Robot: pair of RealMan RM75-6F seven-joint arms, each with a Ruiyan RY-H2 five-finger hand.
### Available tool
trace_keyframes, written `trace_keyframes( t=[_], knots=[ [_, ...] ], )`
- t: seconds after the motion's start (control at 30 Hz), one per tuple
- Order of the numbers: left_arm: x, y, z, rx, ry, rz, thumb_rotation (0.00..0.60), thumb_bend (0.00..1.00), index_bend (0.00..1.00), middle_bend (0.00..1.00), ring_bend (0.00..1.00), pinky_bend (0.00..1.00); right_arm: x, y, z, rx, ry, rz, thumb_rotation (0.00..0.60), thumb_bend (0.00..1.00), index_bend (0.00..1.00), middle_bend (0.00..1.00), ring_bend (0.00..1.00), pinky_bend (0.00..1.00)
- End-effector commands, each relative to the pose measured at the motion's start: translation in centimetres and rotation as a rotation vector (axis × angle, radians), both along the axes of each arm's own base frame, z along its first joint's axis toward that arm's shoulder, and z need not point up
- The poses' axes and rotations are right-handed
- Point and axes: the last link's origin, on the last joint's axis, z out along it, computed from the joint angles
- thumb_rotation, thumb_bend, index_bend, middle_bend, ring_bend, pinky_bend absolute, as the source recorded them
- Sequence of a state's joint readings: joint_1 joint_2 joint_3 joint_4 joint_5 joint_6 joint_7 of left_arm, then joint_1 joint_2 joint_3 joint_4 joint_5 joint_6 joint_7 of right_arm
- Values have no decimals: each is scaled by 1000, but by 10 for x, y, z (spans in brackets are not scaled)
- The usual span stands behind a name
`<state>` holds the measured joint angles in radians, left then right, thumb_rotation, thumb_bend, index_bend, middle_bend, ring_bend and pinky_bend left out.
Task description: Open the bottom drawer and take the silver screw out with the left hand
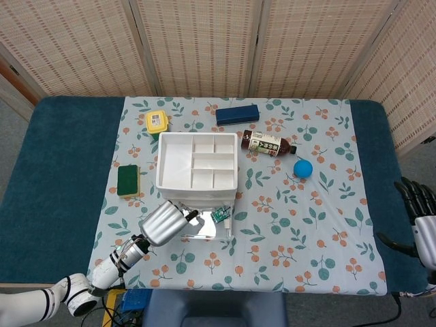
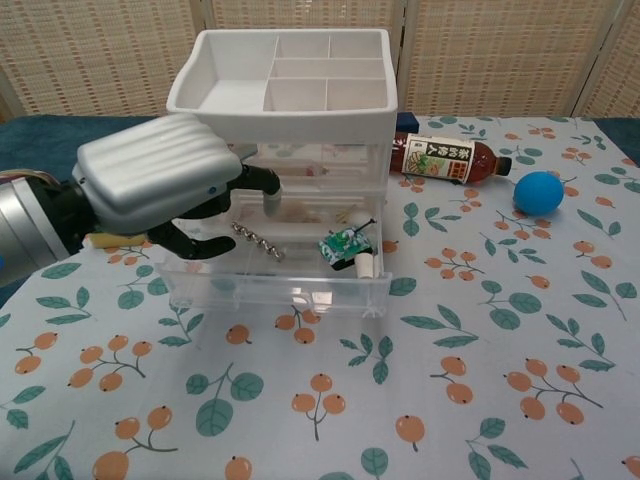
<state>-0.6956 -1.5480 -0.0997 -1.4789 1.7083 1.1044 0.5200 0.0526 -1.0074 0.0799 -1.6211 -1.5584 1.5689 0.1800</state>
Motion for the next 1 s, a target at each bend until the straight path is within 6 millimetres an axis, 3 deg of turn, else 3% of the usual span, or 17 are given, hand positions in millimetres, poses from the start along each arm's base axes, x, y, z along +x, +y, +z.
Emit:
trace_keyframes(
  t=[0.03, 0.43, 1.0],
  knots=[
    [6, 0, -4, -1, 5, 1, 600, 308, 376, 980, 982, 1000, 0, 0, 0, 1, -1, -1, 600, 130, 0, 0, 0, 0],
    [12, 3, -24, 24, 51, 1, 600, 307, 364, 988, 992, 1000, -3, 0, -1, 0, -3, -9, 600, 130, 0, 0, 0, 0],
    [17, 3, -29, 22, 151, 36, 600, 308, 343, 988, 992, 1000, -6, 3, 0, -4, -4, -21, 600, 130, 0, 0, 0, 0]
  ],
)
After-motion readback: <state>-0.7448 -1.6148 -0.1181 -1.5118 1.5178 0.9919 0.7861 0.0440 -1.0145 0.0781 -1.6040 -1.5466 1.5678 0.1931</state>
